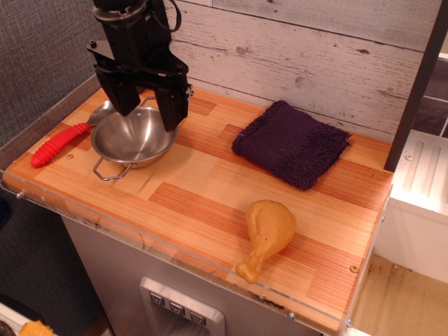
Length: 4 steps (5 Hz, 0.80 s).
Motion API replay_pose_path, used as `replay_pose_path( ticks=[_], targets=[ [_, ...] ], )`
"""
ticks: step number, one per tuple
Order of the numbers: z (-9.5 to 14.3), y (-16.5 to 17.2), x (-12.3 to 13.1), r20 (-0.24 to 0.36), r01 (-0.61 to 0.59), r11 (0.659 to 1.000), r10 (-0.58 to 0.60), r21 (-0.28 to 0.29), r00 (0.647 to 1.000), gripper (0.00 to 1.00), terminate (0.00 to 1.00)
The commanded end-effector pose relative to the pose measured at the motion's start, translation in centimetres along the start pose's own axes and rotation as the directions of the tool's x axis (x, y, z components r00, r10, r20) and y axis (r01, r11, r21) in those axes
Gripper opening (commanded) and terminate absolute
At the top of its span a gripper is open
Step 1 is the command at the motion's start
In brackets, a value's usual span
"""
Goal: Take the red spoon and place it on the black towel
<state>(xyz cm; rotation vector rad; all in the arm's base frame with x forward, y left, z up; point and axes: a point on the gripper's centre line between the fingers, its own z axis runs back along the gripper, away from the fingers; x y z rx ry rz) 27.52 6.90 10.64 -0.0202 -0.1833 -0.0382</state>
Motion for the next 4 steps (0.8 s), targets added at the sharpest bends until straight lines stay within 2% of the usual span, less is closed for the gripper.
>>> replay_pose_path(
  ticks=[1,2,3,4],
  targets=[
    [0.0,0.0,0.0,0.0,0.0,1.0,0.0,0.0,1.0,1.0,0.0],
    [-0.1,1.2,-0.3,-0.007,-0.026,1.0,0.026,-0.004,1.0,1.0,0.0],
    [0.1,5.1,-1.0,-0.022,-0.064,0.998,0.064,0.011,0.998,1.0,0.0],
    [0.5,8.8,-1.8,-0.049,-0.039,0.998,0.042,0.056,0.998,1.0,0.0]
  ],
)
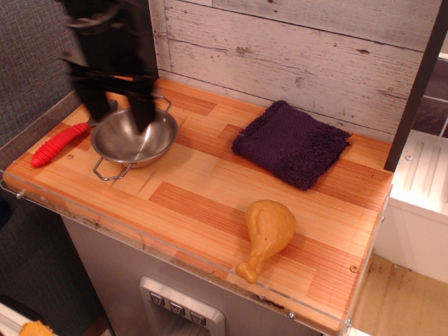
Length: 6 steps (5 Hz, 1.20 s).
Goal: Take the red spoon and place it on the black towel
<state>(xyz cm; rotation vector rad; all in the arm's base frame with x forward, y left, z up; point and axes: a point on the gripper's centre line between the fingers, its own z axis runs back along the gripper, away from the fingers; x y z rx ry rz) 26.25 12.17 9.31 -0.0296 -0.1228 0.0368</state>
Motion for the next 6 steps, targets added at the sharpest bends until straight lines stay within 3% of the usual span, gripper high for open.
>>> replay_pose_path(
  ticks=[1,3,6],
  targets=[
    [1.3,6.1,-0.1,-0.026,0.076,0.991,-0.074,0.108,0.997,1.0,0.0],
    [-1.0,10.3,0.0,-0.038,0.164,0.98,-0.161,0.111,0.986,1.0,0.0],
    [-3.6,10.7,-0.4,-0.046,0.116,0.988,-0.112,0.101,0.993,1.0,0.0]
  ],
)
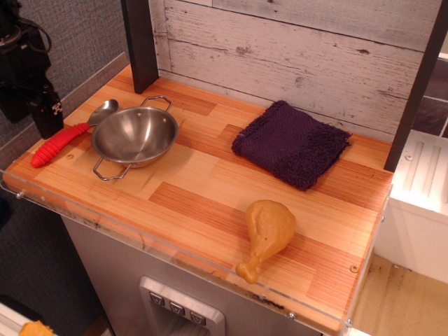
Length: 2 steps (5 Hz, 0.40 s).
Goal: Take the red spoon and place it on the black towel
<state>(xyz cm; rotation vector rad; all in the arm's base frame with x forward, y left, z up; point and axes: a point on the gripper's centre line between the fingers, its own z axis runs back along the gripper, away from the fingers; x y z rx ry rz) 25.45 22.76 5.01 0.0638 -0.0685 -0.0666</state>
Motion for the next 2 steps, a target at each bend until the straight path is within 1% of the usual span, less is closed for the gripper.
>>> replay_pose_path(
  ticks=[1,2],
  targets=[
    [-0.19,-0.11,0.86,0.006,0.009,1.0,-0.009,0.017,1.0,1.0,0.0],
    [-0.82,-0.24,0.99,-0.014,0.01,1.0,-0.009,0.016,1.0,1.0,0.0]
  ],
)
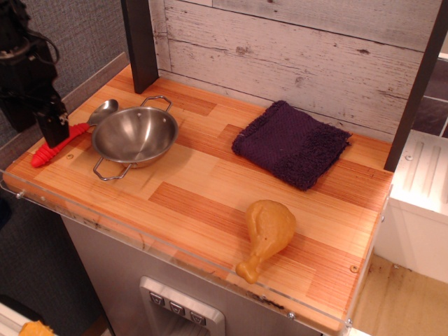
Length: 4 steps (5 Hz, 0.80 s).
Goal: Take the red spoon and place it on the black towel
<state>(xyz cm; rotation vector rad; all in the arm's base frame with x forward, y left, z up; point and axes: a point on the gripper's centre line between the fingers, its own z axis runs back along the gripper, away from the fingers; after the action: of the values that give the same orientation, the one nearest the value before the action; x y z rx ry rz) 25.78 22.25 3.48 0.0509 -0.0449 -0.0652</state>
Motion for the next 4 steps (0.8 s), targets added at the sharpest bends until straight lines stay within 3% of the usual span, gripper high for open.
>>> replay_pose_path(
  ticks=[1,3,4],
  targets=[
    [0.5,-0.1,1.0,0.002,0.018,0.999,-0.018,0.044,1.0,1.0,0.0],
    [-0.1,-0.8,1.4,-0.018,0.03,0.998,-0.03,0.046,0.999,1.0,0.0],
    [-0.8,-0.9,1.2,0.014,0.028,0.999,-0.029,0.043,0.999,1.0,0.0]
  ],
)
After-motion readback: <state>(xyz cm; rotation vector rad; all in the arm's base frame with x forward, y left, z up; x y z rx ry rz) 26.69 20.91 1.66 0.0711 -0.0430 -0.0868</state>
